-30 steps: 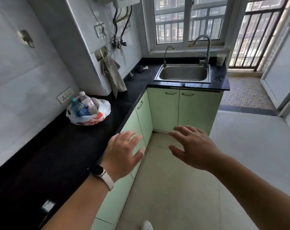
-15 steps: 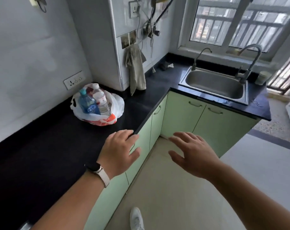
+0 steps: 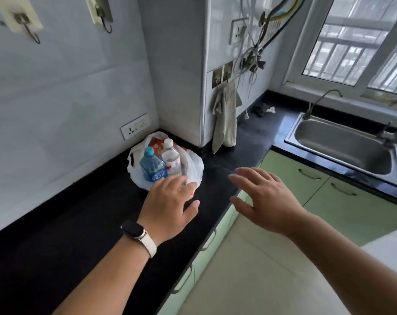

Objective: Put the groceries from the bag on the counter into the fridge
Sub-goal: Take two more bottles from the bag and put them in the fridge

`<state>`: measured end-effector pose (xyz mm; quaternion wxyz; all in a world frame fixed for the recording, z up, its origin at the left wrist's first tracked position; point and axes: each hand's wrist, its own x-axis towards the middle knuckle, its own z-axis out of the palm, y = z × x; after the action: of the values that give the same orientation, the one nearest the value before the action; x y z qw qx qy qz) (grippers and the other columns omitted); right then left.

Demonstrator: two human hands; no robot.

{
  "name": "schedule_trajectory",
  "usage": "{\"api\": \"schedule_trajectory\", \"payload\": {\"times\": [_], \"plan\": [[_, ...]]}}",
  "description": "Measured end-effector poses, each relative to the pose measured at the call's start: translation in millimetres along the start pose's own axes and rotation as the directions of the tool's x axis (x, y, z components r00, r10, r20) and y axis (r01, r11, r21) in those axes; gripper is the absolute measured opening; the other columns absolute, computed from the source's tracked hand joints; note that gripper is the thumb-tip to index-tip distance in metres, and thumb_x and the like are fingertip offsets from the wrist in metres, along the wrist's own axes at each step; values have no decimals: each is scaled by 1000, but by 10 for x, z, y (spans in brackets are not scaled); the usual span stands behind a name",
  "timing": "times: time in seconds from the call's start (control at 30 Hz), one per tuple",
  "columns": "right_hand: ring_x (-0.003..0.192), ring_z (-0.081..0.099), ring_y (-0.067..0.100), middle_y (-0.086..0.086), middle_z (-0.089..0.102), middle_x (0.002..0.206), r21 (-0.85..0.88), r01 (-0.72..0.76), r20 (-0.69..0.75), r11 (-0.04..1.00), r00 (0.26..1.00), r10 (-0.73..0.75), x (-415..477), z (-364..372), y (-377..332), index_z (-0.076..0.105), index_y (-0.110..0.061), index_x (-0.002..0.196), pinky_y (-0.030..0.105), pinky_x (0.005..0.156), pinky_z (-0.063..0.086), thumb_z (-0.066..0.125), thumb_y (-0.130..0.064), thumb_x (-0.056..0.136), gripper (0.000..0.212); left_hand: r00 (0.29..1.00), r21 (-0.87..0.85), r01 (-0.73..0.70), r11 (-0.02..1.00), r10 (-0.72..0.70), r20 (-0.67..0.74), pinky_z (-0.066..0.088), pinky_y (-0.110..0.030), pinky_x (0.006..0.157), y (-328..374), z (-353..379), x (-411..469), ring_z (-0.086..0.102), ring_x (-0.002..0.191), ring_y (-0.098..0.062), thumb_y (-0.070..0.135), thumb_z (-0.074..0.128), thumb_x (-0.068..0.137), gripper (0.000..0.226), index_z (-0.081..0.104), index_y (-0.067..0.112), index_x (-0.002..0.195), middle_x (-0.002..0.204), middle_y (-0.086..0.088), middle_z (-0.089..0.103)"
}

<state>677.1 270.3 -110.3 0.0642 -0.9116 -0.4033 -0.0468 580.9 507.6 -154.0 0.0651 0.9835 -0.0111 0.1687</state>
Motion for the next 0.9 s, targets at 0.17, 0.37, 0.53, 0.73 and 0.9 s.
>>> {"api": "schedule_trajectory", "payload": {"times": [0.17,0.37,0.53,0.73,0.9], "plan": [[129,51,23,-1,56,138,24,115,-76,993,991,-113,449,78,-100,54,-25,137,43,105,40,39,-58,91,58,997,66,83,994,-83,-2,49,-46,95,-244,-87,-7,57,118,-27,47,46,91,44,64,19,120,124,-8,64],[126,55,26,0,59,135,58,225,-65,973,973,-221,957,290,-86,57,-26,133,46,101,45,38,-61,90,58,978,155,188,970,-200,64,46,-46,99,-500,-61,63,53,122,-25,49,43,93,49,60,18,127,128,-7,60],[126,54,26,0,58,137,94,342,-37,935,940,-340,1486,423,96,55,-27,134,46,101,45,37,-60,91,57,947,229,285,931,-311,84,46,-47,101,-605,16,270,54,122,-25,50,42,91,51,61,19,127,128,-7,61],[125,55,24,-2,59,135,134,454,-79,881,891,-448,2161,464,483,57,-27,130,43,100,45,39,-58,91,53,889,280,404,871,-446,104,48,-48,100,-684,158,670,55,123,-24,50,42,90,51,62,20,126,130,-6,60],[127,53,24,-3,58,136,174,548,-41,818,834,-550,2662,617,715,55,-28,134,44,101,44,34,-60,93,56,831,297,518,802,-554,45,50,-41,98,-711,255,929,57,118,-21,50,44,91,52,63,18,126,127,-4,61]]}}
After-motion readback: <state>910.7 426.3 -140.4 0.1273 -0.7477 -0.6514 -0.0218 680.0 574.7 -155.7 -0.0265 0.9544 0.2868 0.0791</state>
